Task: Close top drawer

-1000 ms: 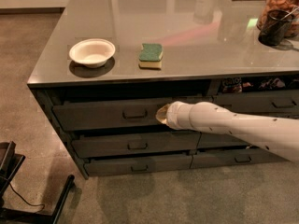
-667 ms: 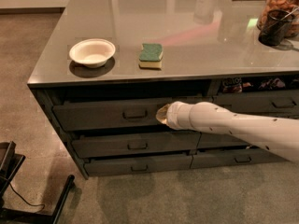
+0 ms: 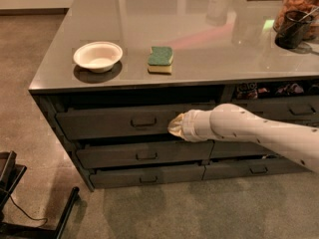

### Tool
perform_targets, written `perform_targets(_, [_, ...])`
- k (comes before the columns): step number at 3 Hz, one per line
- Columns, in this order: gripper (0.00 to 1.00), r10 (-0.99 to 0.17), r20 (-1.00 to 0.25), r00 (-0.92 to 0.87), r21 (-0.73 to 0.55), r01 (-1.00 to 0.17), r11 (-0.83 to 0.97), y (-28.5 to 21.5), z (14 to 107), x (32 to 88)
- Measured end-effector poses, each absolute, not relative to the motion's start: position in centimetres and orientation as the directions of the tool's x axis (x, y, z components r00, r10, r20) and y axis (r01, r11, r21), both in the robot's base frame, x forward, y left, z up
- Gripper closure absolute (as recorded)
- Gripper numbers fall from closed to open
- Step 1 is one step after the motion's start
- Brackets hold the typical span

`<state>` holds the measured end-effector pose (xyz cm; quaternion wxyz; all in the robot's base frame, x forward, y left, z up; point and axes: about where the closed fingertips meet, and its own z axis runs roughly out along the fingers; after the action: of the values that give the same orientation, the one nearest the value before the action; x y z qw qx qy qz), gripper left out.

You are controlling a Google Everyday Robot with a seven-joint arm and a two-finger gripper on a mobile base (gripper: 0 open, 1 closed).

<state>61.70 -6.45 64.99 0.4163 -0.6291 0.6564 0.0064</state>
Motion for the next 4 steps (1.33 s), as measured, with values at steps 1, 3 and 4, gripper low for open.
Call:
perform_targets(1, [1.00,-0.820,-0.563,0.101,-0.425,-0.886,0.183,-7.29,66.43,56.79])
perform_targets(3, [0.58,-0.822,-0.560,0.103,-0.406,-0.899,0.164,-7.18,66.37,56.03])
perform_targets(4, [0.36,-0.822,-0.560,0.103,-0.406,-0.899,0.164,-7.18,66.37,56.03])
